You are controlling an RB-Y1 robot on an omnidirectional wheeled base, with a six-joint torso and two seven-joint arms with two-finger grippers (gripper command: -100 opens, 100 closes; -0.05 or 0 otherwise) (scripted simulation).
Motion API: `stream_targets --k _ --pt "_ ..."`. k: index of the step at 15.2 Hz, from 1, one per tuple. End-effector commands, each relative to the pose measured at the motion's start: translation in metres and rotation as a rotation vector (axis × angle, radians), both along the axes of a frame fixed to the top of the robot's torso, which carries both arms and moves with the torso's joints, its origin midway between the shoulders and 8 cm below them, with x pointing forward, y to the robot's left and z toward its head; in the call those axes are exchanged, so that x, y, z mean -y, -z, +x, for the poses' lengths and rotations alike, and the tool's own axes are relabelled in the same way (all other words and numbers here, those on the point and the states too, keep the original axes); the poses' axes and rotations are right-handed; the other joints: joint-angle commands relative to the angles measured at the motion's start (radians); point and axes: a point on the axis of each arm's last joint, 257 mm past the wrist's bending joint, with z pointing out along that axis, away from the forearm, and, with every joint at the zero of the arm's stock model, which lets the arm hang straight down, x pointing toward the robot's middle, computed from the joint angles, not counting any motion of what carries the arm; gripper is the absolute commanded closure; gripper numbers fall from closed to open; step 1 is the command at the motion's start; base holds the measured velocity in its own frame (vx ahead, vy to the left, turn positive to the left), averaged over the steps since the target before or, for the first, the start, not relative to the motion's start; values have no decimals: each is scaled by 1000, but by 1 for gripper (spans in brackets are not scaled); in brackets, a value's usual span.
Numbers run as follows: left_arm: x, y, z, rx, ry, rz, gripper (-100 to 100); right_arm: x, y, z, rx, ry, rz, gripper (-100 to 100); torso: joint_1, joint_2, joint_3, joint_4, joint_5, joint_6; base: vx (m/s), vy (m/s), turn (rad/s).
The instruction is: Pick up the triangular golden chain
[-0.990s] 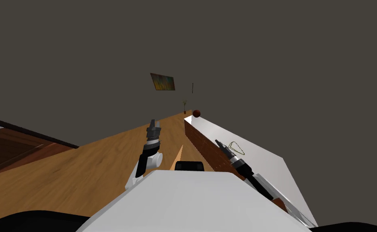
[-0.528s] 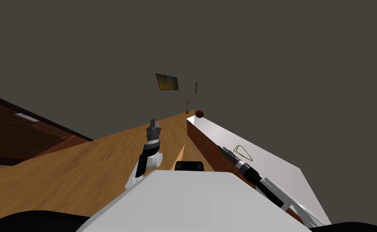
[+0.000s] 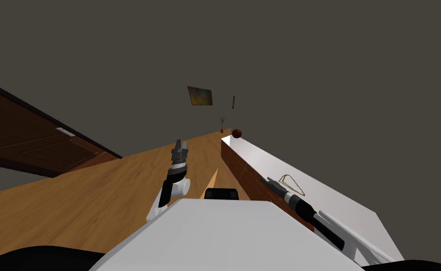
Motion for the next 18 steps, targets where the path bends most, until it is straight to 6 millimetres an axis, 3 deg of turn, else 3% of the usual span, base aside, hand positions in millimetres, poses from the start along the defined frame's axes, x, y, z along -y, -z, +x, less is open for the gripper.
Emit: stream_targets --k 1,8,10,15,17,18 --pt "0 0 0 0 0 0 0 15 9 -9 -32 -12 -52 -100 0 0 0 0 0 0 3 2 121" --pt "0 0 0 0 0 0 0 77 43 -40 -161 -106 -296 -100 -1 1 0 0 0 1 -1 -9 121" --pt "0 0 0 0 0 0 0 85 46 -45 -175 -94 -303 -100 -1 1 1 0 0 1 -6 -15 69" --pt "0 0 0 0 0 0 0 147 63 -74 -294 -178 -514 -100 -2 2 1 0 0 0 -16 -24 135" --pt "0 0 0 0 0 0 0 167 66 -86 -334 -188 -565 -100 -3 2 1 0 0 1 -18 -38 90" --pt "0 0 0 0 0 0 0 167 66 -86 -334 -188 -565 -100 -3 2 1 0 0 1 -16 -31 62"
